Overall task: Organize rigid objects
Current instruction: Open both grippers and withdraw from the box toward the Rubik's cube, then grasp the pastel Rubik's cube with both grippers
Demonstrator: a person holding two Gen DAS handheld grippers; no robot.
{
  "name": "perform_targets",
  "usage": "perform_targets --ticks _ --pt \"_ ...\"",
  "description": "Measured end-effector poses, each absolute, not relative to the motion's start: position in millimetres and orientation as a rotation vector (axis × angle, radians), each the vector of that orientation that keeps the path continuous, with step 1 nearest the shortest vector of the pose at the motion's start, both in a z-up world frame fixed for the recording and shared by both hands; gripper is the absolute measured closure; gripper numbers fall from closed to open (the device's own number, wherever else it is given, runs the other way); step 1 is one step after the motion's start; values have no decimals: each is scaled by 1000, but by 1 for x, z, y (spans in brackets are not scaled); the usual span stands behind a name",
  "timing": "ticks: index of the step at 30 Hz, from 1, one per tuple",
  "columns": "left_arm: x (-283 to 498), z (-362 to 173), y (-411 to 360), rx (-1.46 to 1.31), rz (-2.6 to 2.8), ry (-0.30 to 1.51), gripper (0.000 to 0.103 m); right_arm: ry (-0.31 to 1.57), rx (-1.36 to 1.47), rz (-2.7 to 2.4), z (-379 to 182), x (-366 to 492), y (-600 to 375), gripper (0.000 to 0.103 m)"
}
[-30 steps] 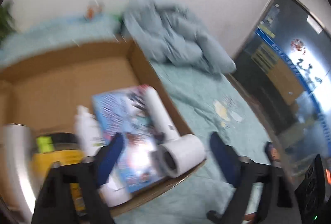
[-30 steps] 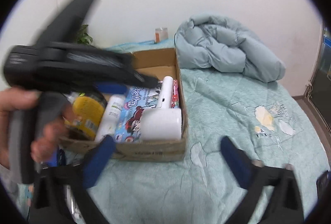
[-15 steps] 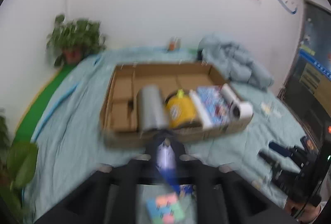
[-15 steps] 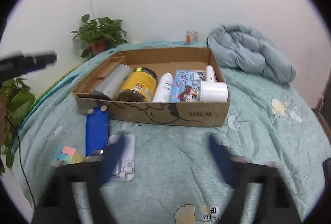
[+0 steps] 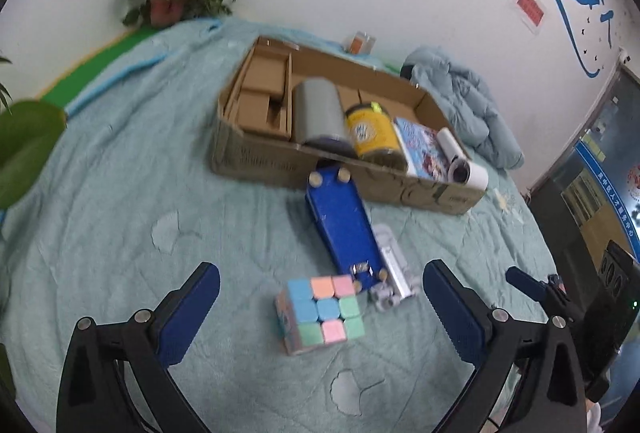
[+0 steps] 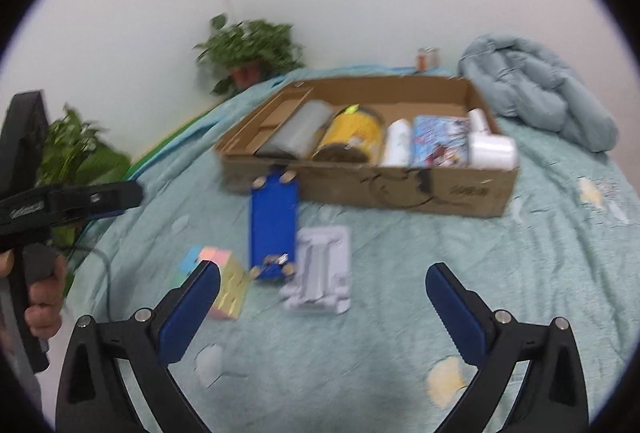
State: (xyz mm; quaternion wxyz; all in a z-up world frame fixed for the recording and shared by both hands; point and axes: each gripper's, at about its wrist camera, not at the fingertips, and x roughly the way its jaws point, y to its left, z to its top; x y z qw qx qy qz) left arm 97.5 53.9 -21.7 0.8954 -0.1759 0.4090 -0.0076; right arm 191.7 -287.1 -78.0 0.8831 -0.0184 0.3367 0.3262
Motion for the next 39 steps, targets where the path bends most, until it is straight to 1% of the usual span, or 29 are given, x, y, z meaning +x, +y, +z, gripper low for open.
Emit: perform_targets --ticks 6,9,10,11,14,16,17,20,21,27,29,33,34,36,37,39 --pt "108 -78 77 -553 -107 981 3 838 -66 895 -110 173 -243 1" --pt "115 -101 86 -634 -157 1000 10 844 -109 915 -120 168 -225 1" --pt "120 -111 88 -683 -167 1025 15 849 -116 922 -122 169 -219 1" --pt "126 -118 90 -715 -176 1044 24 860 -118 931 -124 170 -213 1" --pt "136 -130 86 -740 -213 1070 31 863 -105 957 -125 177 -200 2" --pt "142 -134 79 -711 -224 1092 36 860 -94 973 -127 183 -191 6" --pt "143 -135 78 -704 -216 1095 40 864 -89 976 -128 185 -188 9" --pt "144 -138 75 -732 -216 1072 42 903 -49 1009 -138 194 -182 19" --pt "144 -138 74 -734 -214 1066 42 930 -41 1022 -143 196 -179 27" --pt "139 -136 74 -753 -206 1052 42 935 -91 1025 -151 187 -178 28" --pt "137 -135 71 -738 -195 1046 42 956 -89 1006 -155 188 -177 31" --pt "132 -126 66 -679 -154 1001 43 952 -113 955 -161 188 -173 40" --pt "131 -123 65 -668 -144 994 45 954 -103 949 -161 189 -174 44" --pt "128 -113 61 -633 -131 972 46 950 -93 948 -159 191 -177 51" --pt "128 -106 58 -620 -130 962 46 932 -101 952 -155 188 -180 53" --pt "126 -89 52 -582 -128 924 46 894 -115 953 -147 184 -185 54"
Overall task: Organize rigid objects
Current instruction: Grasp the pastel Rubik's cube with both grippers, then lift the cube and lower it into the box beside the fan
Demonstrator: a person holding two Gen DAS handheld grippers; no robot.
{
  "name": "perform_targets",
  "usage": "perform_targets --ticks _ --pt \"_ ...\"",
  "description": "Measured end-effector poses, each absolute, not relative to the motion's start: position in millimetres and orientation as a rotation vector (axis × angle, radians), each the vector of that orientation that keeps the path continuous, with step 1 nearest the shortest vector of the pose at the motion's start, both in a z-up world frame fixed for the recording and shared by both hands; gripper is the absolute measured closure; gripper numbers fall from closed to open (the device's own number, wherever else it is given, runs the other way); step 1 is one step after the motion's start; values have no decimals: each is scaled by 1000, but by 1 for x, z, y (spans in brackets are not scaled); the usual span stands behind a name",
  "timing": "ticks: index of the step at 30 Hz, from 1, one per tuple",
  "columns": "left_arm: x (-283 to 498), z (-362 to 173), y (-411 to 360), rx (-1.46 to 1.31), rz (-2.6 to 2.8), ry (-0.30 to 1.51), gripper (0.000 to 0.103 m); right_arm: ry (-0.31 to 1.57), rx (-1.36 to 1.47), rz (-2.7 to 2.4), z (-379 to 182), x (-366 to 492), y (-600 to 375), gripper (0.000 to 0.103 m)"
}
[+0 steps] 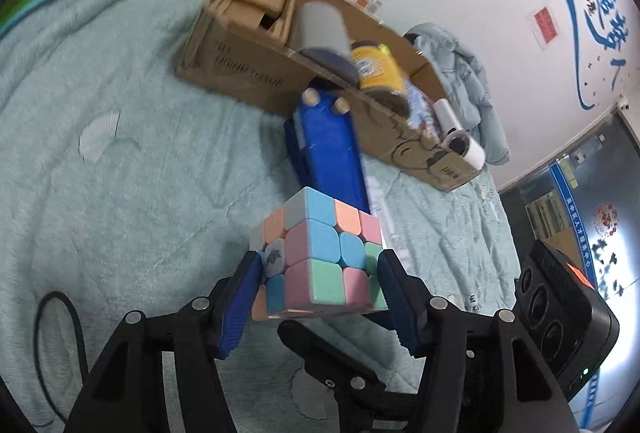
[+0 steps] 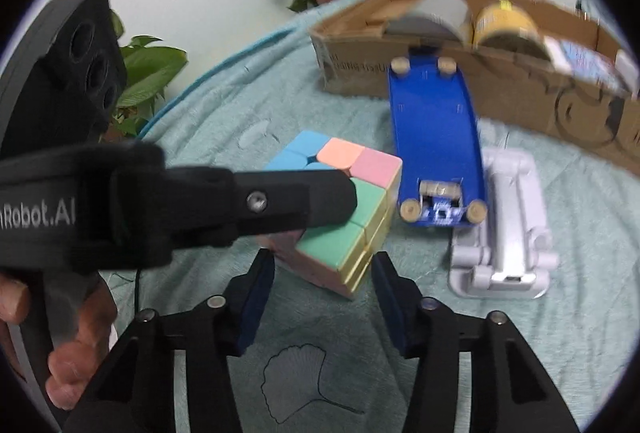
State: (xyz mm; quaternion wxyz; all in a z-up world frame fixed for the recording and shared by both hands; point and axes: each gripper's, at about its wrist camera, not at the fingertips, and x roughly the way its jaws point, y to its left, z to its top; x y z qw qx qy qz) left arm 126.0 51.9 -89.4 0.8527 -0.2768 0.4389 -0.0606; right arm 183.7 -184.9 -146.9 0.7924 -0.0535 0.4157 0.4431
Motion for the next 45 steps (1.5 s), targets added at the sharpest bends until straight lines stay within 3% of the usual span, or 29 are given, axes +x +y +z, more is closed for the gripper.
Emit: perform_targets --ticks 11,22,30,34,36,45 --pt "160 -5 3 -435 -214 798 46 706 -53 890 -86 204 -228 54" --pt "273 28 -62 -373 -349 765 46 652 -58 767 -51 290 -275 54" --pt "352 13 -87 -386 -366 822 47 741 -45 767 -59 358 -288 54" --pt "389 -23 -95 -456 -403 887 55 837 -35 734 -79 387 -295 53" --pt "399 -41 -100 -469 -399 950 65 857 -49 669 -83 390 -301 53" --pt "409 -69 -113 -512 -430 1000 64 799 -51 639 -82 340 -337 51"
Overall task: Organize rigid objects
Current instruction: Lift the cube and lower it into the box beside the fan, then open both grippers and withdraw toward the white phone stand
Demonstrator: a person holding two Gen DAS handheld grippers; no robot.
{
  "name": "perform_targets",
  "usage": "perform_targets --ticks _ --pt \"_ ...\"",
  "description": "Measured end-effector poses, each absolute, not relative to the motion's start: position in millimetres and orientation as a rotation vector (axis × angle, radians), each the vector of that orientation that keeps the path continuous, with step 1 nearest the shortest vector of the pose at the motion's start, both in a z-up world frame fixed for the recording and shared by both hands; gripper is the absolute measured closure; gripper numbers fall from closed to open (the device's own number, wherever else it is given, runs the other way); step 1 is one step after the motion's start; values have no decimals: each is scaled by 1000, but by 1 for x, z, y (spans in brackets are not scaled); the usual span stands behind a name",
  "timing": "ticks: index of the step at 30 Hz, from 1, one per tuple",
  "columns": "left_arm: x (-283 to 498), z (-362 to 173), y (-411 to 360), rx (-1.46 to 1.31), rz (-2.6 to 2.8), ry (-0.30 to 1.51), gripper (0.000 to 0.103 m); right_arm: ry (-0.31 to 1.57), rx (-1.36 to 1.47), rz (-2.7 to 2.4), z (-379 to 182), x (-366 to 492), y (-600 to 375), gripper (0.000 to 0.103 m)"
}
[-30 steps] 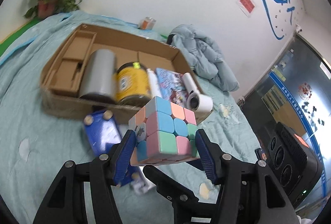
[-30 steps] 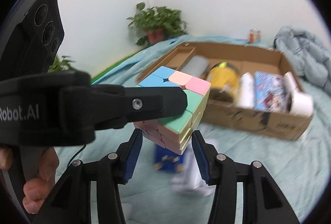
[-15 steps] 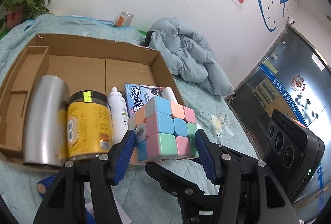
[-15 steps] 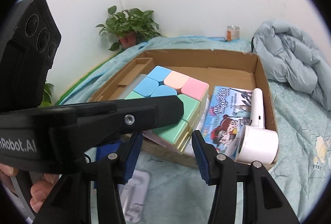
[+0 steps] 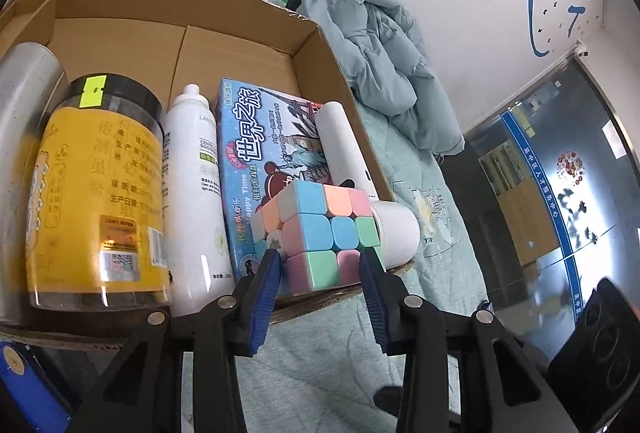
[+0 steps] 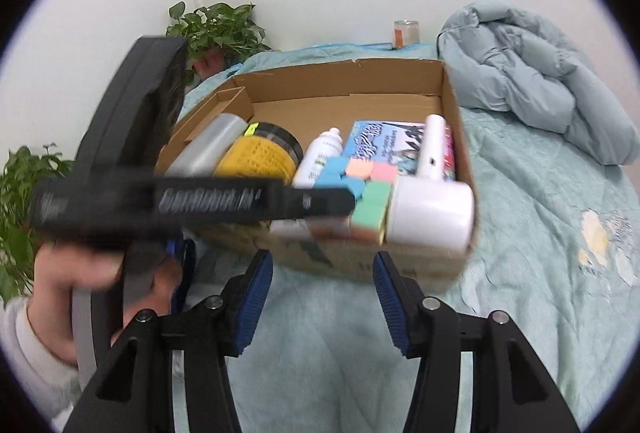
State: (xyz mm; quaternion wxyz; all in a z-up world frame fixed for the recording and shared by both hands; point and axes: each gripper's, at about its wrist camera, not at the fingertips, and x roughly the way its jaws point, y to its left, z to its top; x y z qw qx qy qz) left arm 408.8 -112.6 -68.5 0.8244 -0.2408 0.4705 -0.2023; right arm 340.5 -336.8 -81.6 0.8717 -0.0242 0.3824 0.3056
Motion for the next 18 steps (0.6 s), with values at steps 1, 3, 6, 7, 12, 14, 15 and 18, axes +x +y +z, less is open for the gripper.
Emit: perform_targets --ticks 1,3,6,7,12,14,15,18 --pt "408 -68 -114 -510 -429 1000 64 800 -46 626 -84 335 -341 51" --pt "407 -68 -115 -503 -430 1000 62 815 -15 607 -88 332 -348 51" --pt "401 -66 -114 -469 -430 1010 57 827 -12 571 -96 326 -349 50" --pt "395 -61 -114 -434 -416 993 55 822 -15 558 -96 323 -348 41" --pt "324 -6 -104 -129 -234 687 1 697 52 521 -87 301 -352 0" --pt "297 7 -87 -96 -204 623 0 710 48 514 -89 300 -348 1" --pt "288 8 -77 -94 -198 631 0 723 40 511 -91 299 -345 1" --pt "265 0 -39 -140 -105 700 0 760 24 530 -100 296 -328 1"
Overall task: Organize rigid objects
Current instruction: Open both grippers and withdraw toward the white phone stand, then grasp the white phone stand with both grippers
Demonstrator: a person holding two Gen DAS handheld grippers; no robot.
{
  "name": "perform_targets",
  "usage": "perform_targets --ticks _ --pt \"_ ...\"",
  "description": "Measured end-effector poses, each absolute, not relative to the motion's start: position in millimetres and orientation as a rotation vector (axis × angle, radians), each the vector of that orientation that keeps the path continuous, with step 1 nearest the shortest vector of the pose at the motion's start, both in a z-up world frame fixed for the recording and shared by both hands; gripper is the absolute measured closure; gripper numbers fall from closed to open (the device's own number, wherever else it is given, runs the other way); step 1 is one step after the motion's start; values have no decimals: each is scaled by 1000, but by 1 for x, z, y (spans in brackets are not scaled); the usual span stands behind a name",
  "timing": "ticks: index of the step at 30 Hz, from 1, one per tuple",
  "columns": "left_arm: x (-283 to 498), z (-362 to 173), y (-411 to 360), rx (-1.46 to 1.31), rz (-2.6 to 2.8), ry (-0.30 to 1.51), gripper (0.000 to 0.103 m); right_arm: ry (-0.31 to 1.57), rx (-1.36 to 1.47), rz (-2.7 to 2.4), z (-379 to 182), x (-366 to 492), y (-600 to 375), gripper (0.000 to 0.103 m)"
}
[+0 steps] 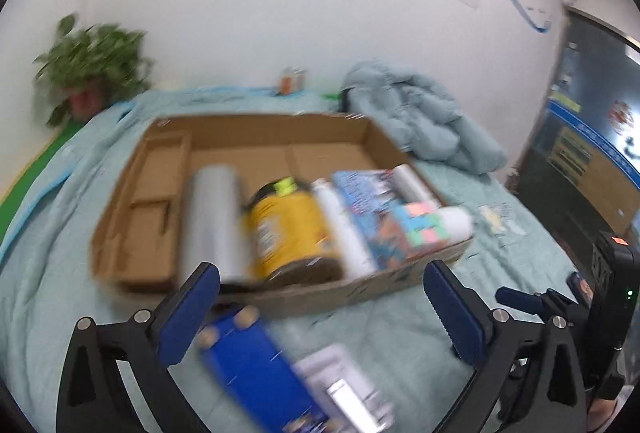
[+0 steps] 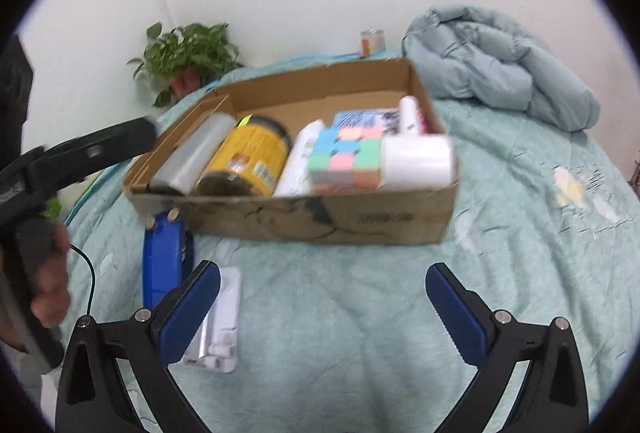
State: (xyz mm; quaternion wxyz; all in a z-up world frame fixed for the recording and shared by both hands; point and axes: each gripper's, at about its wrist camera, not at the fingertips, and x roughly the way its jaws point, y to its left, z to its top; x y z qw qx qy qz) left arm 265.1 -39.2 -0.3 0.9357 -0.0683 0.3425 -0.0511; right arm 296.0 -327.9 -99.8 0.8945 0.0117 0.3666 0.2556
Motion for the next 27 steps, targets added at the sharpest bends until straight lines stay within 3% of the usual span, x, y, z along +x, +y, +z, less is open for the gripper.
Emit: perform_targets --ticks 11,19,24,26,27 --pt "208 -85 57 -463 -17 903 1 910 -12 769 -134 266 -245 1" --pt "200 -90 53 -436 -56 895 1 893 -200 670 -151 250 -235 2" --pt "195 -88 37 -402 -74 898 1 940 -168 645 -168 247 -240 8" --pt "192 -86 32 -407 -95 895 1 924 -173 655 -168 244 -240 14" --pt "193 -85 28 -407 -106 900 1 922 -161 675 -168 242 -242 25"
